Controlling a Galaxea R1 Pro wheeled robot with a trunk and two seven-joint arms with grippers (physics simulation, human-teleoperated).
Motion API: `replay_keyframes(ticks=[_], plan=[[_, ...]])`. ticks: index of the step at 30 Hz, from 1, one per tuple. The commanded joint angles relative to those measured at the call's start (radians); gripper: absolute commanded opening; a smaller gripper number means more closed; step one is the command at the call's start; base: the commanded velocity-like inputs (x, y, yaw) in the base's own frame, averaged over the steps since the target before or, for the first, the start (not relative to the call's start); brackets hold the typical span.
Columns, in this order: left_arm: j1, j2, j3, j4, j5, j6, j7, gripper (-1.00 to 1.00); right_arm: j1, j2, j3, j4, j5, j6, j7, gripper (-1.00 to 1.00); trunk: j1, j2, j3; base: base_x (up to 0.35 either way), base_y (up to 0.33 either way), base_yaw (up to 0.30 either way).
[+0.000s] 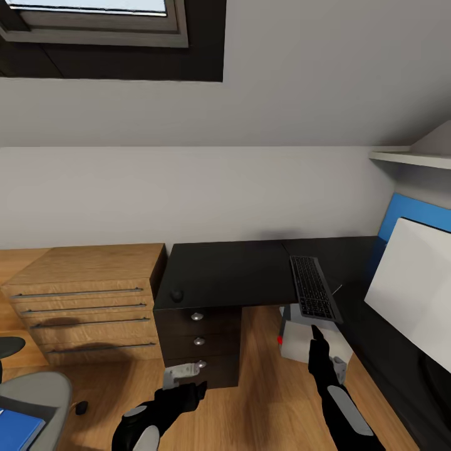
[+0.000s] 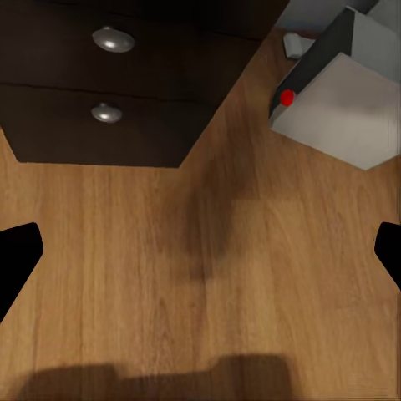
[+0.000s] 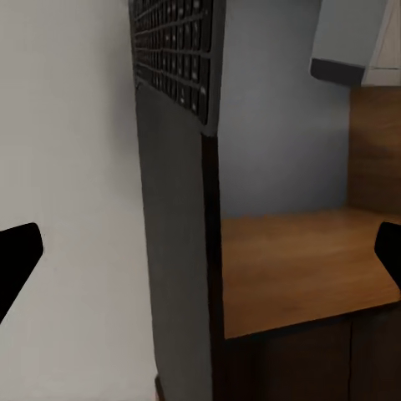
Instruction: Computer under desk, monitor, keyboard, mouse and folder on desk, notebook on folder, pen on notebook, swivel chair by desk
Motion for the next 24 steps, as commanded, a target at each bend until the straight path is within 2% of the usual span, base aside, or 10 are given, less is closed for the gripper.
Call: replay_keyframes(ticks=[1, 11, 17, 24], plan=[[-0.001, 0.002, -0.002, -0.003, 0.013, 0.003, 0.01, 1.0, -0.001, -0.002, -0.001, 0.0, -0.01, -0.001, 0.007, 1.0, 0.004, -0.008, -0.004, 0.0, 0.0, 0.0], [-0.001, 0.004, -0.002, -0.009, 0.019, 0.009, 0.01, 1.0, -0.001, -0.013, -0.002, -0.002, -0.011, -0.002, 0.008, 1.0, 0.042, -0.078, -0.036, 0.0, 0.0, 0.0], [-0.001, 0.005, -0.002, -0.01, 0.02, 0.009, 0.011, 1.0, 0.0, -0.012, -0.005, -0.09, -0.01, -0.04, 0.012, 1.0, 0.065, -0.12, -0.054, 0.0, 0.0, 0.0], [-0.001, 0.005, -0.003, -0.01, 0.019, 0.008, 0.013, 1.0, 0.001, -0.028, -0.005, -0.106, -0.01, -0.054, 0.012, 1.0, 0.092, -0.169, -0.076, 0.0, 0.0, 0.0]])
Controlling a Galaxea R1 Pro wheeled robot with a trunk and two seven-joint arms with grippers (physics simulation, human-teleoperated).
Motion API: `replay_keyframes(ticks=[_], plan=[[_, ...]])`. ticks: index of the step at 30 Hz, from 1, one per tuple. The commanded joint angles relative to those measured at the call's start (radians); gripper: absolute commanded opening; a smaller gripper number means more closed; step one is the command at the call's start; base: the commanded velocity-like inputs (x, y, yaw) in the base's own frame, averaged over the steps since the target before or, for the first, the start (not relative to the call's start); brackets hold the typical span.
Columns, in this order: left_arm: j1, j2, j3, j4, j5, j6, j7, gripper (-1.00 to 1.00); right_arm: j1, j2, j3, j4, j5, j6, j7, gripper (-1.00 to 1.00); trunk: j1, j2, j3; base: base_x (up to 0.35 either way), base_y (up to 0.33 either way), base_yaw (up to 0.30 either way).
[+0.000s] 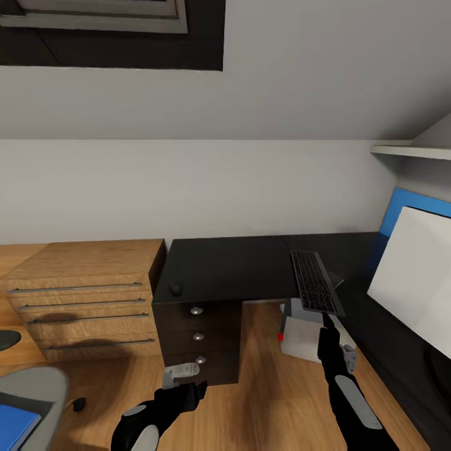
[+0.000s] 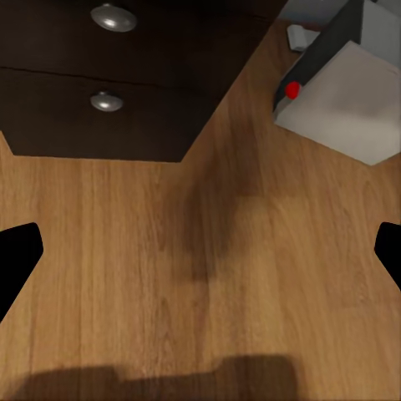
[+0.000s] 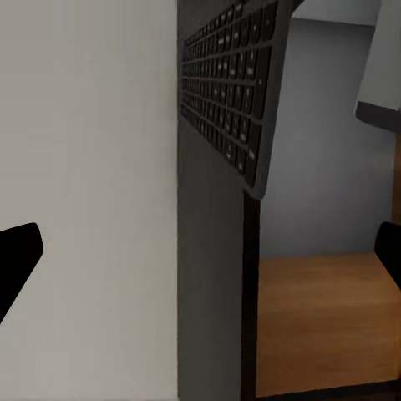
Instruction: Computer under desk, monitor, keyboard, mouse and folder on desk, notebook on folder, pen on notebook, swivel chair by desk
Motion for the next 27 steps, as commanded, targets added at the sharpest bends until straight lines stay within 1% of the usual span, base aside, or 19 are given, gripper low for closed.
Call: replay_keyframes(ticks=[1, 5, 8, 12, 17, 27], plan=[[-0.001, 0.001, -0.002, -0.001, 0.009, 0.0, 0.011, 1.0, -0.001, -0.004, 0.002, 0.0, -0.011, -0.003, 0.006, 1.0, 0.004, -0.008, -0.004, 0.0, 0.0, 0.0], [-0.001, 0.001, -0.003, 0.0, 0.007, -0.001, 0.012, 1.0, -0.001, -0.015, 0.0, -0.001, -0.01, -0.003, 0.004, 1.0, 0.019, -0.036, -0.017, 0.0, 0.0, 0.0], [-0.001, 0.001, -0.003, 0.0, 0.006, -0.002, 0.012, 1.0, -0.001, -0.029, -0.004, -0.001, -0.012, -0.002, 0.003, 1.0, 0.031, -0.057, -0.026, 0.0, 0.0, 0.0], [-0.001, 0.001, -0.003, 0.0, 0.006, -0.002, 0.012, 1.0, -0.001, -0.038, -0.007, 0.0, -0.013, -0.001, 0.003, 1.0, 0.046, -0.085, -0.039, 0.0, 0.0, 0.0], [-0.001, 0.001, -0.003, 0.0, 0.006, -0.001, 0.012, 1.0, -0.001, -0.044, -0.009, 0.0, -0.013, 0.001, 0.001, 1.0, 0.065, -0.12, -0.054, 0.0, 0.0, 0.0], [-0.001, -0.001, -0.008, 0.003, 0.006, 0.0, 0.012, 1.0, -0.001, -0.045, -0.009, 0.001, -0.014, 0.003, -0.005, 1.0, 0.104, -0.19, -0.086, 0.0, 0.0, 0.0]])
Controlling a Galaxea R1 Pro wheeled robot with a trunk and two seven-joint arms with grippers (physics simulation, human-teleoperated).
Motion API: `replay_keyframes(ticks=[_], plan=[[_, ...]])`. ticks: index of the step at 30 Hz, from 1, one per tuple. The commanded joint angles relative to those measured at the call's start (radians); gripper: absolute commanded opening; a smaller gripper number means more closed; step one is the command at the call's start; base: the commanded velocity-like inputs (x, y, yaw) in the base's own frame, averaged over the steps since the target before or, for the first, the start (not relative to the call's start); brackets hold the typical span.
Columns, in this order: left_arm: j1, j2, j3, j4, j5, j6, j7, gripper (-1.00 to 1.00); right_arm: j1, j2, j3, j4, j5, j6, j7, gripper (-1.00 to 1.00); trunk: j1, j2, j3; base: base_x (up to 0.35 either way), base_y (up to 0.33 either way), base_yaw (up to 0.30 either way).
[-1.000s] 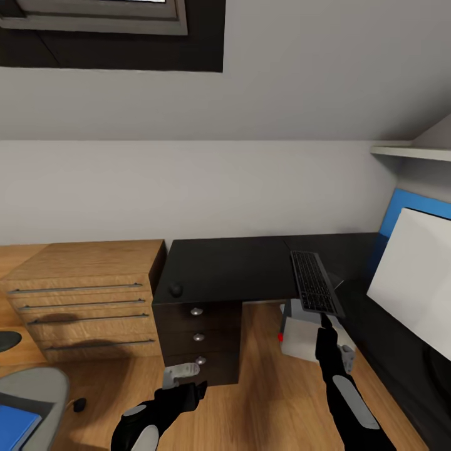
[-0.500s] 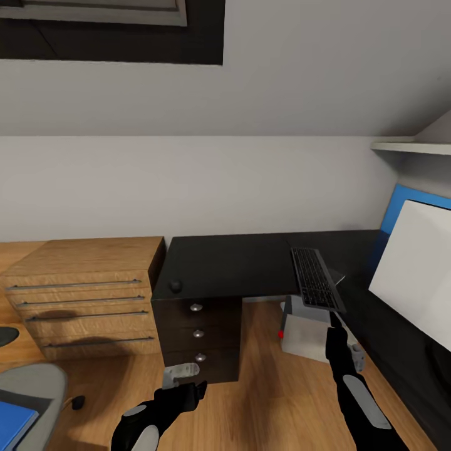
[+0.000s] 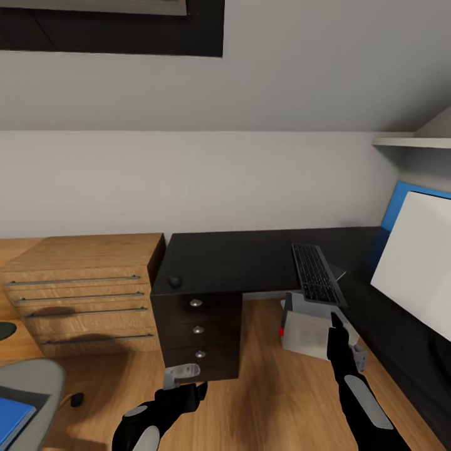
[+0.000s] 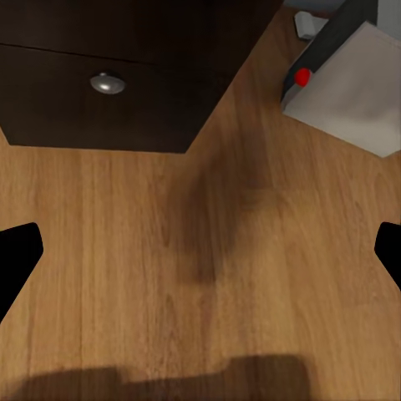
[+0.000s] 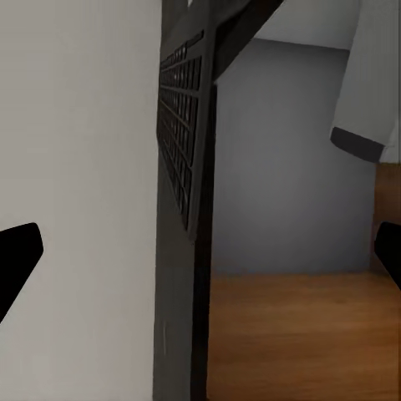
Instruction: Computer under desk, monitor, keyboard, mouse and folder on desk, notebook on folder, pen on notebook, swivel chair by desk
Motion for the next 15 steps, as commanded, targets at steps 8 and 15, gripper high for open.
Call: replay_keyframes(ticks=[8, 15], plan=[[-0.001, 0.002, -0.003, 0.0, 0.012, 0.003, 0.009, 1.0, -0.001, 0.0, 0.002, 0.002, -0.012, -0.002, 0.005, 1.0, 0.008, -0.015, -0.007, 0.0, 0.0, 0.0], [-0.001, 0.005, -0.011, 0.007, 0.013, 0.005, 0.005, 1.0, -0.001, 0.0, 0.003, 0.002, -0.011, -0.003, 0.003, 1.0, 0.008, -0.015, -0.007, 0.065, 0.0, 0.0]])
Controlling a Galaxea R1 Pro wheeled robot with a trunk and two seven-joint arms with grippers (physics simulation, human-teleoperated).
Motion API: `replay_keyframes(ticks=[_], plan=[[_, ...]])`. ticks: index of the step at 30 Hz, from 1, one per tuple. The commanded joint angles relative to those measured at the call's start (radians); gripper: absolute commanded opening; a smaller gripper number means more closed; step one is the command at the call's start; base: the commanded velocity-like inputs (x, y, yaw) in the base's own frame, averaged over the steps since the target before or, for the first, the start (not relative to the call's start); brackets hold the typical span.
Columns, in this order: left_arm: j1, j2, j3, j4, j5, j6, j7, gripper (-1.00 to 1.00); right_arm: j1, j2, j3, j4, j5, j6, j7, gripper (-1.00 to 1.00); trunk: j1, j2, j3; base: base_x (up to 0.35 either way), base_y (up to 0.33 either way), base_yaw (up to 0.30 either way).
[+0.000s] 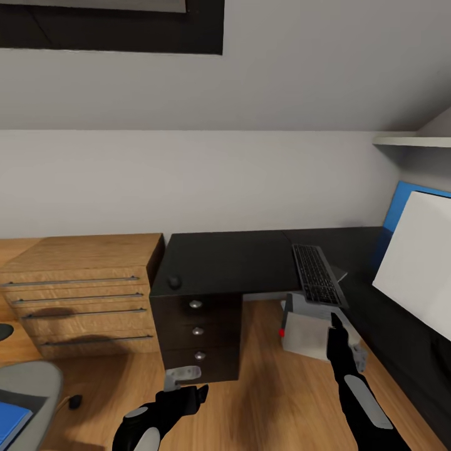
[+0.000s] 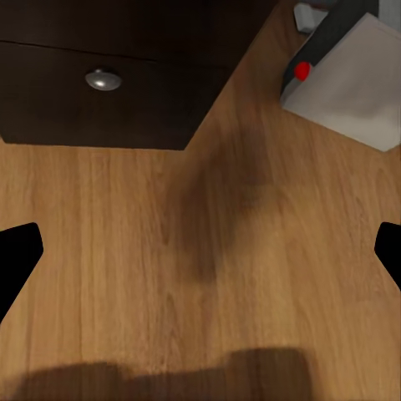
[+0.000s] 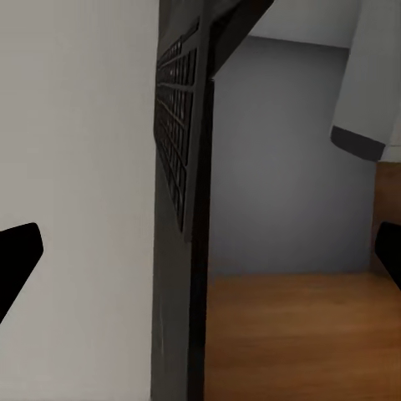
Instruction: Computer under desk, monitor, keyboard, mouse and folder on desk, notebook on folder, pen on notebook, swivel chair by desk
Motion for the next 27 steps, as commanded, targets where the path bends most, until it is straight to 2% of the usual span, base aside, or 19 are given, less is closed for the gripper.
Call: replay_keyframes(ticks=[1, 17, 27], plan=[[-0.001, 0.001, -0.003, -0.001, 0.01, 0.001, 0.009, 1.0, -0.001, 0.0, 0.001, 0.0, -0.011, -0.003, 0.006, 1.0, 0.0, 0.0, -0.001, 0.234, 0.0, 0.0], [-0.001, 0.002, -0.037, 0.006, 0.011, 0.002, 0.008, 1.0, 0.0, 0.0, 0.0, 0.002, -0.011, -0.003, 0.005, 1.0, 0.0, 0.0, -0.001, 0.127, 0.0, 0.0], [-0.001, 0.005, -0.054, 0.007, 0.011, 0.004, 0.008, 1.0, 0.0, 0.0, -0.001, 0.002, -0.011, -0.003, 0.005, 1.0, 0.0, 0.0, -0.001, 0.024, 0.0, 0.0]])
